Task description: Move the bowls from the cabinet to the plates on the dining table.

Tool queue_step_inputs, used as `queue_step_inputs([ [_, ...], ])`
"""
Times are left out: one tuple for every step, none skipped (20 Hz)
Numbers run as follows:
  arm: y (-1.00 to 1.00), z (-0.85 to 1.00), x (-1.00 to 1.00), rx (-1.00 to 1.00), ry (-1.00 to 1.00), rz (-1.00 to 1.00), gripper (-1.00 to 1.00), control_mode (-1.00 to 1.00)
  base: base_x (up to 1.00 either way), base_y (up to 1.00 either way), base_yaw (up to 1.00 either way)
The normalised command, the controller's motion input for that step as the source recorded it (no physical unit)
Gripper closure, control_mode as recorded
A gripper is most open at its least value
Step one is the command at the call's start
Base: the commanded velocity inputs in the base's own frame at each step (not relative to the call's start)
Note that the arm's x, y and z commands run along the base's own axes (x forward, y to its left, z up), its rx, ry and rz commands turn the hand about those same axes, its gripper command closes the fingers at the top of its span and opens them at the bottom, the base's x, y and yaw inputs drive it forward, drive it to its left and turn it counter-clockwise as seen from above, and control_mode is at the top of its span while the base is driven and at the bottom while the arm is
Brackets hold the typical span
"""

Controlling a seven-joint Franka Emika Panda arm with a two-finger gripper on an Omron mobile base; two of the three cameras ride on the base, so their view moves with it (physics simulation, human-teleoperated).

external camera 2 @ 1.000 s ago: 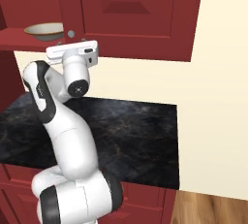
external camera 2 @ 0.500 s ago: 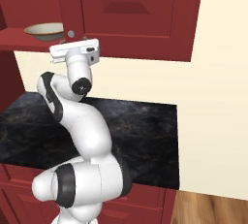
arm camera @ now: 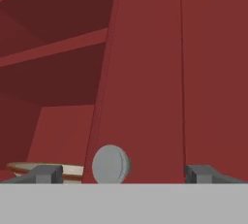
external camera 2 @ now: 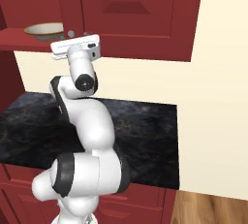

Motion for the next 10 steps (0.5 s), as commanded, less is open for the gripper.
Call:
queue_step_inputs([
  [0.21, 0.22, -0.04, 0.00, 0.00, 0.02, -1.00, -1.00, 0.00, 0.00, 0.00],
  [0.24, 0.11, -0.01, 0.00, 0.00, 0.02, -1.00, -1.00, 0.00, 0.00, 0.00],
  [0.25, 0.03, 0.00, 0.00, 0.00, 0.01, -1.00, -1.00, 0.00, 0.00, 0.00],
  [0.24, 0.00, 0.00, 0.00, 0.00, 0.01, -1.00, -1.00, 0.00, 0.00, 0.00],
  [0.20, 0.00, 0.00, 0.00, 0.00, 0.00, -1.00, -1.00, 0.00, 0.00, 0.00],
  [0.05, -0.06, 0.00, 0.00, 0.00, 0.00, -1.00, -1.00, 0.00, 0.00, 0.00],
  [0.00, -0.12, 0.00, 0.00, 0.00, 0.00, -1.00, -1.00, 0.00, 0.00, 0.00],
  [0.00, -0.08, 0.00, 0.00, 0.00, 0.00, -1.00, -1.00, 0.00, 0.00, 0.00],
  [0.00, -0.03, 0.00, 0.00, 0.00, 0.00, -1.00, -1.00, 0.00, 0.00, 0.00],
  [0.00, 0.00, 0.00, 0.00, 0.00, 0.00, -1.00, -1.00, 0.00, 0.00, 0.00],
])
